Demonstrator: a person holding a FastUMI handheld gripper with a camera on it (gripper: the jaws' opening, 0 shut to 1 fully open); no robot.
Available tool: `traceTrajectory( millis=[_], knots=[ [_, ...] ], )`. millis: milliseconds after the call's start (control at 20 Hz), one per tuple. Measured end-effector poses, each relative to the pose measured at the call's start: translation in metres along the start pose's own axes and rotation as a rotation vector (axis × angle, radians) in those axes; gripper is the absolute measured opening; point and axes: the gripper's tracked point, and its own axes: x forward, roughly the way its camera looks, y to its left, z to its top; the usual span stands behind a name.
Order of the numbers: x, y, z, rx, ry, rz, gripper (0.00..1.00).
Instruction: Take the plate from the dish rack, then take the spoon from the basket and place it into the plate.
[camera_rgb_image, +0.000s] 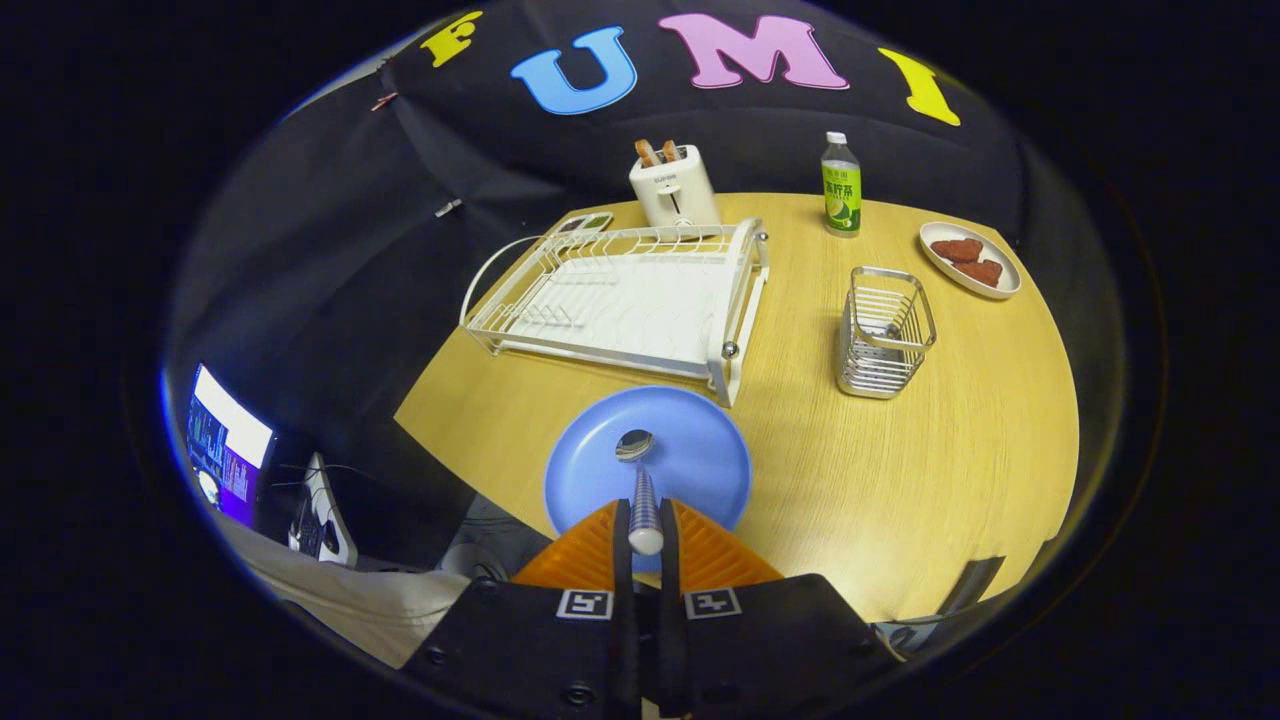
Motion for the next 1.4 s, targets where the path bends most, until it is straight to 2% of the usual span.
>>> traceTrajectory(
  millis=[450, 750, 1000, 1150, 1200, 1400],
  knots=[
    [0.037, -0.005, -0.004, 0.087, 0.012, -0.024, 0.11],
    [0.042, -0.014, -0.009, 0.123, 0.031, -0.051, 0.2],
    [0.043, -0.023, 0.001, 0.175, 0.006, -0.069, 0.57],
    [0.045, -0.025, 0.002, 0.173, 0.002, -0.073, 0.9],
    [0.044, -0.025, 0.003, 0.172, 0.001, -0.073, 0.97],
    [0.042, -0.02, 0.005, 0.154, -0.006, -0.073, 0.98]
  ],
)
